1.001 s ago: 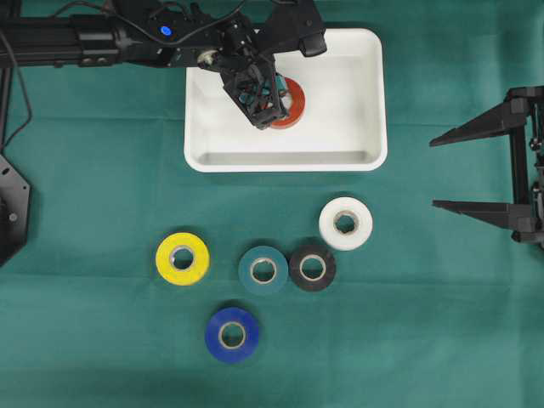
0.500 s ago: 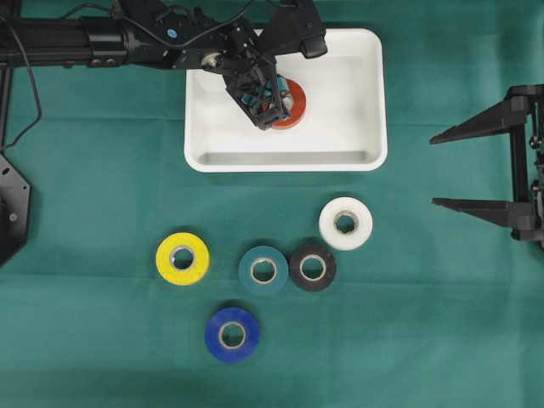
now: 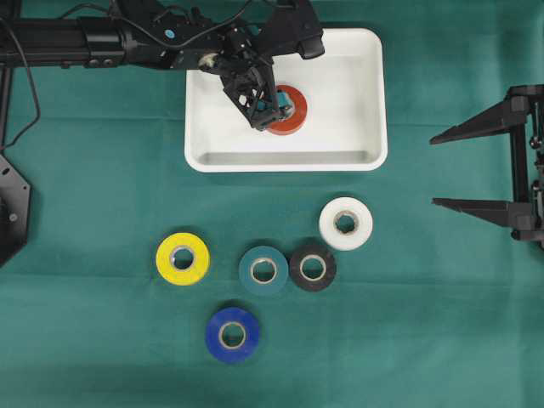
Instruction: Pick up the tape from a random location and place it into the white case.
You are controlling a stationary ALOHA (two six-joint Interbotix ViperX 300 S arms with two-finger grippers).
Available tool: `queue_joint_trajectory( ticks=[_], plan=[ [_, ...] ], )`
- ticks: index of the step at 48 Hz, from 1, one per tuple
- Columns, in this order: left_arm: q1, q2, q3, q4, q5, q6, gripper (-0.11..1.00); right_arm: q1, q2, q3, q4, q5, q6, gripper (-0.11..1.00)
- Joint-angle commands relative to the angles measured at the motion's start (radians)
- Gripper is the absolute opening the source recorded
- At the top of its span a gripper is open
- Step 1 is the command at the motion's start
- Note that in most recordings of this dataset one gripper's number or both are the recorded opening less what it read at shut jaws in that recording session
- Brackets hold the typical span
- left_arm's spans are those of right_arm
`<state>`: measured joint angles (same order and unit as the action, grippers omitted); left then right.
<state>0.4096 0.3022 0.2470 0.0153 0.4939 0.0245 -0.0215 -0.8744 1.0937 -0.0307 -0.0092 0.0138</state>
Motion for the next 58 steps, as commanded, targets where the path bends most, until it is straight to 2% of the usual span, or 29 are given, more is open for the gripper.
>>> queue_joint_trajectory(
  ticks=[1, 16, 28, 34, 47, 58],
  plan=[
    [0.002, -0.087, -0.006, -0.002, 0.009, 0.000, 0.95, -0.002, 0.003, -0.032, -0.002, 0.005, 0.003, 0.91],
    [-0.026, -0.276, -0.003, -0.002, 0.092, 0.000, 0.95, -0.002, -0.002, -0.049, 0.002, 0.032, 0.005, 0.91],
    [-0.060, -0.319, 0.023, -0.002, 0.091, -0.002, 0.95, -0.002, -0.008, -0.051, 0.002, 0.035, 0.005, 0.91],
    [-0.104, -0.324, 0.031, -0.002, 0.075, -0.003, 0.95, -0.002, -0.008, -0.051, 0.002, 0.035, 0.005, 0.91],
    [-0.264, -0.319, 0.032, -0.002, 0.054, -0.003, 0.95, -0.002, -0.005, -0.048, 0.003, 0.035, 0.006, 0.91],
    [-0.305, -0.347, 0.058, -0.002, 0.063, -0.005, 0.94, -0.002, -0.006, -0.049, 0.005, 0.035, 0.008, 0.91]
  ],
)
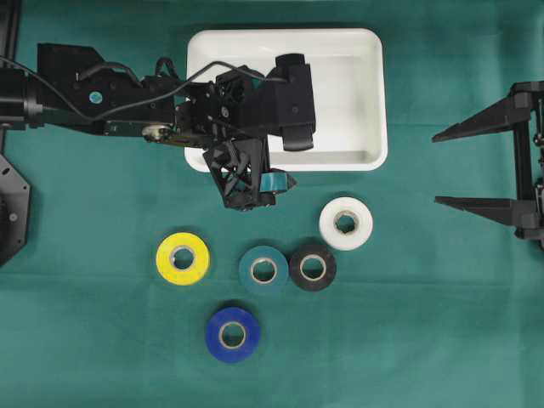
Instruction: Pick up the tape from a random location and place it into the white case.
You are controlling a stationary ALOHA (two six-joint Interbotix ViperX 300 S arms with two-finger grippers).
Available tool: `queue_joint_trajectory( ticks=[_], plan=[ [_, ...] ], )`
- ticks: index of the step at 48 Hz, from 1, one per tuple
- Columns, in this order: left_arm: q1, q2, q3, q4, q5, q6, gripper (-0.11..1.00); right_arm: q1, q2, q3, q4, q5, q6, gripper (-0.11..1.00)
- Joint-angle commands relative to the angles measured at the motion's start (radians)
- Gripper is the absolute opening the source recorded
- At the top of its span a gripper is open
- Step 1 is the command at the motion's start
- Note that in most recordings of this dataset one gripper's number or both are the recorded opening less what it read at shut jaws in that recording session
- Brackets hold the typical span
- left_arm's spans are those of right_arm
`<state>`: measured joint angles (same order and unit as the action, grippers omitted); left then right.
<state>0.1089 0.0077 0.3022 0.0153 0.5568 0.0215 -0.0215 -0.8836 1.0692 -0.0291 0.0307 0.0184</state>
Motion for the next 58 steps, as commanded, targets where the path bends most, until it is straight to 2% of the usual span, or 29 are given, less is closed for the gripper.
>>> queue_joint_trajectory(
  ticks=[1, 13, 36, 51, 58],
  plan=[
    [-0.005, -0.063, 0.011, -0.002, 0.002, -0.002, 0.94, -0.002, 0.002, -0.025, 0.003, -0.005, 0.003, 0.91],
    [-0.006, -0.213, 0.135, -0.002, -0.035, -0.002, 0.94, -0.002, -0.020, -0.029, 0.009, 0.032, 0.003, 0.91],
    [-0.008, -0.591, 0.437, -0.002, -0.219, 0.002, 0.94, -0.002, -0.040, -0.032, 0.009, 0.040, 0.002, 0.91],
    [-0.011, -0.813, 0.571, -0.003, -0.232, 0.002, 0.94, -0.002, -0.041, -0.032, 0.009, 0.040, 0.003, 0.91],
    [-0.015, -0.887, 0.663, -0.003, -0.255, 0.002, 0.94, -0.002, -0.040, -0.032, 0.009, 0.040, 0.002, 0.91]
  ],
)
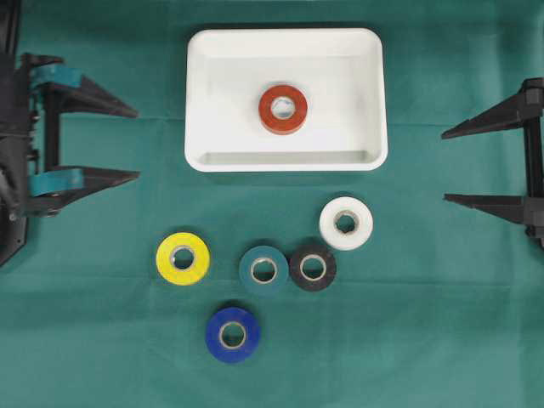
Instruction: Pick up the tape from a random location and place it into the white case.
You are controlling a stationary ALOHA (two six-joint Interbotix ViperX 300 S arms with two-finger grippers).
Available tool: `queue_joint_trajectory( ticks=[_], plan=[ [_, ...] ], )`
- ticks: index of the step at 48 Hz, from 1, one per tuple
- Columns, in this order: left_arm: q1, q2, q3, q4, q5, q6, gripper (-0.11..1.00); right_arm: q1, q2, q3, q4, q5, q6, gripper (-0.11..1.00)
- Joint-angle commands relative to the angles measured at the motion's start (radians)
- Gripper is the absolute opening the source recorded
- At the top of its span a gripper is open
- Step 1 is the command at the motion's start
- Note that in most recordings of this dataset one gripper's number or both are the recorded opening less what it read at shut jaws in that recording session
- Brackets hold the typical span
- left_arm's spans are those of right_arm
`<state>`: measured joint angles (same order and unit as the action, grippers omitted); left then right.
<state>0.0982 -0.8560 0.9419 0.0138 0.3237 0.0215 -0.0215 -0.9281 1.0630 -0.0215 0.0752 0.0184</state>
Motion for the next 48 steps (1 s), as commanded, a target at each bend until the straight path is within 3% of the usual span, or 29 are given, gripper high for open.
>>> queue_joint_trajectory(
  ticks=[1, 12, 48],
  plan=[
    [-0.005, -0.031, 0.035, -0.002, -0.028, 0.002, 0.94, -0.002, 0.005, -0.026, 0.002, -0.005, 0.002, 0.91],
    [-0.005, -0.087, 0.103, -0.003, -0.063, 0.000, 0.94, -0.002, 0.005, -0.026, 0.002, -0.006, 0.002, 0.91],
    [-0.006, -0.084, 0.103, -0.003, -0.063, 0.000, 0.94, -0.002, 0.023, -0.025, 0.015, -0.018, 0.003, 0.91]
  ],
)
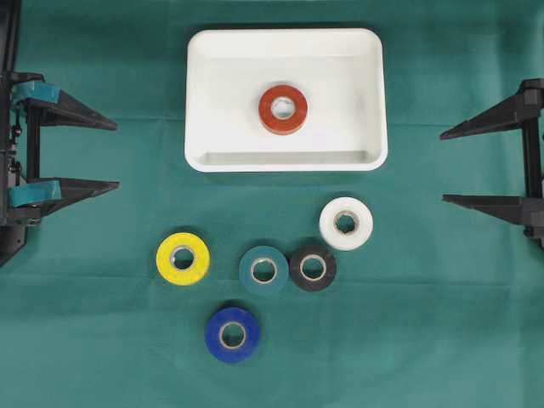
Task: Pick up the tape from a random location and place it into the white case.
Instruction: 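Move the open right gripper toward the white tape roll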
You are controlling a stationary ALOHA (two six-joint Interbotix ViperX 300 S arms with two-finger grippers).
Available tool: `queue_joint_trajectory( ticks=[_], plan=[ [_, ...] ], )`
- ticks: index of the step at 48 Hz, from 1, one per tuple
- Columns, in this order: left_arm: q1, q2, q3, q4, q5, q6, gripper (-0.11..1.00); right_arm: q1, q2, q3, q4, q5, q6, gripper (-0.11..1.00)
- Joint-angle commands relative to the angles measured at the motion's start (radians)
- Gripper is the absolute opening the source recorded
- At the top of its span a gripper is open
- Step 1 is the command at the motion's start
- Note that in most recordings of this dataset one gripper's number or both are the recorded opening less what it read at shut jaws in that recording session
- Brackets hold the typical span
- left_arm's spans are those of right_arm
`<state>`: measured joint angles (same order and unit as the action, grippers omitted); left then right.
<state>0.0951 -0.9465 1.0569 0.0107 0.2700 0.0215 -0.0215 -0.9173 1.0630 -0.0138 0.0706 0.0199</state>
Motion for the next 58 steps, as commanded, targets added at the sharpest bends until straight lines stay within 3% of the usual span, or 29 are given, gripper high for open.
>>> queue_joint_trajectory(
  ticks=[1, 20, 58],
  plan=[
    [-0.002, 0.008, -0.014, 0.000, -0.009, 0.000, 0.94, -0.002, 0.015, -0.026, 0.008, -0.014, 0.002, 0.91],
    [-0.002, 0.008, -0.012, -0.002, -0.009, -0.002, 0.94, 0.003, 0.094, -0.048, 0.015, -0.057, 0.003, 0.91],
    [-0.002, 0.008, -0.012, -0.002, -0.009, -0.002, 0.94, 0.037, 0.368, -0.196, 0.012, -0.133, 0.015, 0.91]
  ],
)
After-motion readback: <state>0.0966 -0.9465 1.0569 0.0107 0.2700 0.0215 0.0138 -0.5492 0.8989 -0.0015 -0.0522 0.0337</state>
